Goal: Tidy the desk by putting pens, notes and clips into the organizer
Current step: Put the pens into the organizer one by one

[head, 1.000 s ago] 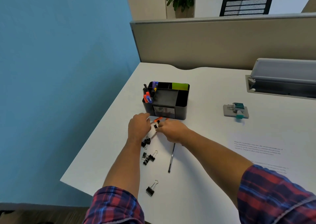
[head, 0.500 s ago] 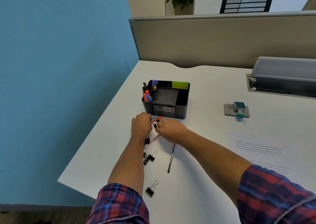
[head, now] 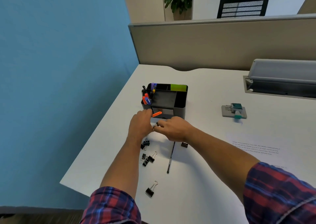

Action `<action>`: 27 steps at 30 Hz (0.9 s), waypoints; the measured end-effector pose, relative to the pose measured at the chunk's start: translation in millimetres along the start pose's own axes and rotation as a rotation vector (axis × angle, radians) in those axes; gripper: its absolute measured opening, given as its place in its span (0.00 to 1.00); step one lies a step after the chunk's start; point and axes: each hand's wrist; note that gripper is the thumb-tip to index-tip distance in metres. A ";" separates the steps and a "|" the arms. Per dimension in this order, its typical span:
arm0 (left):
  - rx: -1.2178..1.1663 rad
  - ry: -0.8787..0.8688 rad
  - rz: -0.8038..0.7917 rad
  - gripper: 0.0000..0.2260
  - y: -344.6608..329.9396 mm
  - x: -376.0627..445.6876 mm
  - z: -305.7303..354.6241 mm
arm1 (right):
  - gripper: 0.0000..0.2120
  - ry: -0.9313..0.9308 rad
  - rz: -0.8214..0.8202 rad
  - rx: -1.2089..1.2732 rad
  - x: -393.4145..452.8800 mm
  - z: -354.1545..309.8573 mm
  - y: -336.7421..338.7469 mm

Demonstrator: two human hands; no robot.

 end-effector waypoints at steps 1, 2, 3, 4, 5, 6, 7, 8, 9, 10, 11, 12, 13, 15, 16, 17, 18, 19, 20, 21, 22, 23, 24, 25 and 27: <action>-0.008 -0.015 -0.001 0.15 6.3 -1.3 1.5 | 0.22 0.000 0.001 0.002 -1.2 1.6 1.7; -0.003 -0.031 -0.009 0.14 12.0 -2.8 2.5 | 0.18 -0.006 0.008 -0.001 -2.4 3.3 4.3; 0.007 -0.053 -0.013 0.13 17.3 -4.5 3.2 | 0.14 -0.020 0.021 0.000 -3.1 5.4 6.9; 0.018 -0.075 -0.015 0.14 22.0 -6.2 3.6 | 0.11 -0.039 0.039 0.004 -3.6 7.6 10.1; 0.031 -0.102 -0.008 0.17 27.1 -7.6 4.2 | 0.09 -0.062 0.063 0.010 -3.6 9.6 13.4; 0.049 -0.127 0.004 0.21 31.8 -8.2 4.6 | 0.07 -0.087 0.098 0.021 -3.6 11.8 17.3; 0.066 -0.149 0.020 0.23 36.5 -8.3 5.1 | 0.04 -0.107 0.134 0.038 -3.8 14.6 21.0; 0.076 -0.162 0.036 0.23 41.3 -8.1 5.8 | 0.02 -0.122 0.165 0.053 -4.0 17.9 24.6; 0.078 -0.171 0.056 0.23 46.6 -7.8 6.6 | 0.02 -0.131 0.188 0.064 -4.1 21.2 28.4; 0.079 -0.181 0.088 0.22 51.4 -6.8 6.6 | 0.03 -0.132 0.205 0.072 -4.0 24.4 32.1; 0.078 -0.191 0.129 0.21 56.0 -5.6 6.6 | 0.04 -0.124 0.224 0.078 -3.7 27.7 34.9; 0.072 -0.199 0.174 0.21 59.4 -3.9 5.9 | 0.04 -0.114 0.242 0.082 -3.2 30.8 37.8; 0.061 -0.203 0.219 0.21 63.8 -2.8 5.9 | 0.04 -0.106 0.262 0.085 -2.2 33.8 40.4; 0.042 -0.202 0.292 0.22 72.2 0.5 5.9 | 0.05 -0.108 0.313 0.093 1.1 39.0 45.0; 0.035 -0.198 0.314 0.22 77.0 2.4 6.2 | 0.06 -0.117 0.341 0.102 3.3 41.3 47.3; 0.025 -0.190 0.331 0.22 81.5 4.9 6.2 | 0.06 -0.136 0.371 0.118 5.8 43.7 49.5; 0.004 -0.175 0.347 0.22 85.9 7.8 5.9 | 0.06 -0.165 0.398 0.145 8.4 45.7 52.5; -0.027 -0.152 0.364 0.21 90.4 10.1 5.6 | 0.06 -0.208 0.425 0.181 11.1 47.5 55.5; -0.068 -0.123 0.382 0.20 94.5 12.9 5.1 | 0.06 -0.260 0.446 0.224 14.0 49.2 58.4; -0.117 -0.093 0.400 0.19 98.7 15.3 5.0 | 0.06 -0.319 0.465 0.272 16.9 50.9 60.7; -0.174 -0.058 0.418 0.17 101.8 18.2 4.7 | 0.06 -0.384 0.486 0.325 19.9 52.7 62.5; -0.230 -0.019 0.432 0.15 104.6 21.6 4.5 | 0.06 -0.456 0.508 0.383 23.7 55.6 62.6; -0.278 0.024 0.448 0.13 107.4 25.6 4.5 | 0.06 -0.533 0.528 0.445 27.6 58.6 63.4; -0.317 0.066 0.467 0.11 110.4 30.1 4.6 | 0.06 -0.606 0.542 0.506 32.1 62.1 64.0; -0.384 0.146 0.490 0.08 116.4 39.4 5.8 | 0.07 -0.704 0.566 0.584 40.3 68.2 63.7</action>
Point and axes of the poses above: each hand's wrist, its own x-axis towards the middle knuckle, its own y-axis out of the back of the hand, z = x × y, and after that the axes turned 4 degrees about y, right-handed
